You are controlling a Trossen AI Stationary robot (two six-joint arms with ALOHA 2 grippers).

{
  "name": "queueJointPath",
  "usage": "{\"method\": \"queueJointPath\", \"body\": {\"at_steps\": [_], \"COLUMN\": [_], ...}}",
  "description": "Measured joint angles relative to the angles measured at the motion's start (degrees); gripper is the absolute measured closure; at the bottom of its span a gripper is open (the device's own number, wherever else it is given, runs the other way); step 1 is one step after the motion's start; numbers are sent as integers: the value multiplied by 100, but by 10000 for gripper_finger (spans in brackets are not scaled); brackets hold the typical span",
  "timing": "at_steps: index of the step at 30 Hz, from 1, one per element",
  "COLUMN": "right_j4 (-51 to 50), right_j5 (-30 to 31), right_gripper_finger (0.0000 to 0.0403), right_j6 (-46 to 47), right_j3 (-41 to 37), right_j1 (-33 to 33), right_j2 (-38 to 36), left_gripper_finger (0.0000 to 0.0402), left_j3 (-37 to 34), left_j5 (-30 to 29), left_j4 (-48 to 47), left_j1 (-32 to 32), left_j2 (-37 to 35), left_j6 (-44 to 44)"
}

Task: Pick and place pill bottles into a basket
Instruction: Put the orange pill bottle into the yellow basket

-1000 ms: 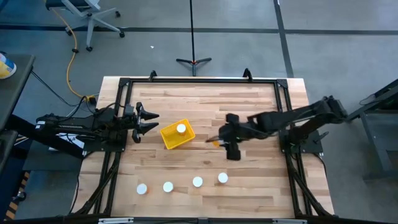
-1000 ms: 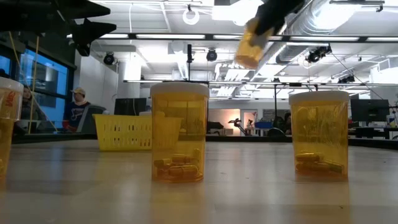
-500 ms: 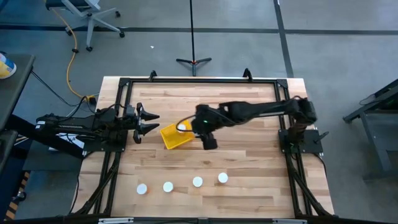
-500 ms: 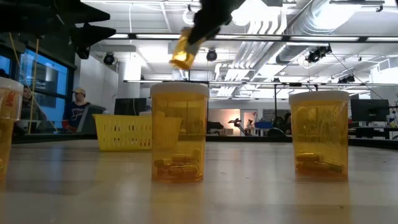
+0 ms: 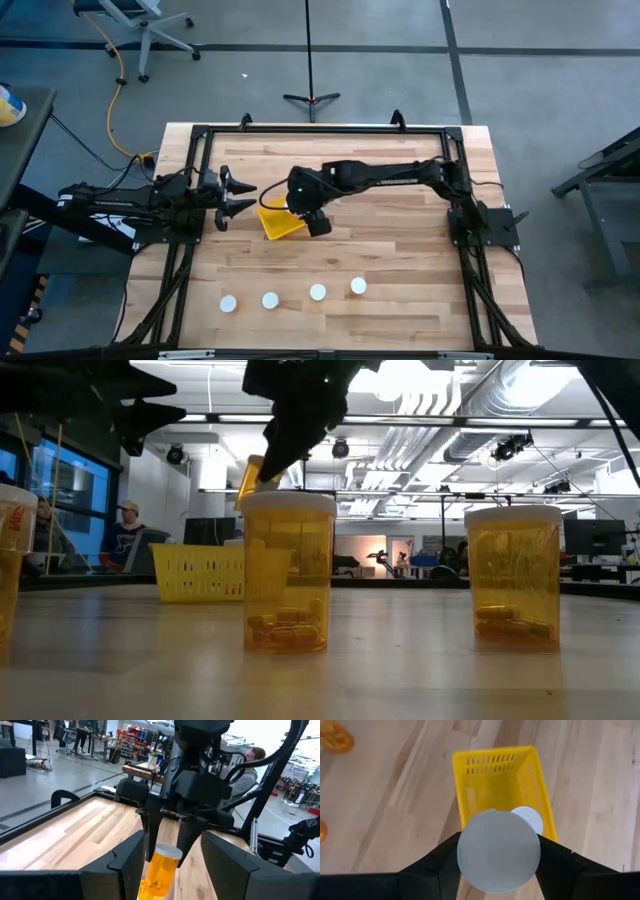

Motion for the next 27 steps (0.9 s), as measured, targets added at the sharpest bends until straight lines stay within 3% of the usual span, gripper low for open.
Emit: {"method": "queueJointPath", "body": {"at_steps": [20,27], "right_j4": [-107,-75], "right_j5": [-17,-290], "right_gripper_finger": [202,202], "right_j6": [-344,-344], "right_j3": [-24,-24], "right_j1": [-136,-215], "right_j2": [294,294], "left_gripper_finger": [174,174], "left_j3": [0,0], "left_j5": [-2,-2], "left_j4": [-215,-238], "left_j1": [0,0], "left_j2": [2,2], "left_j6": [15,15]}}
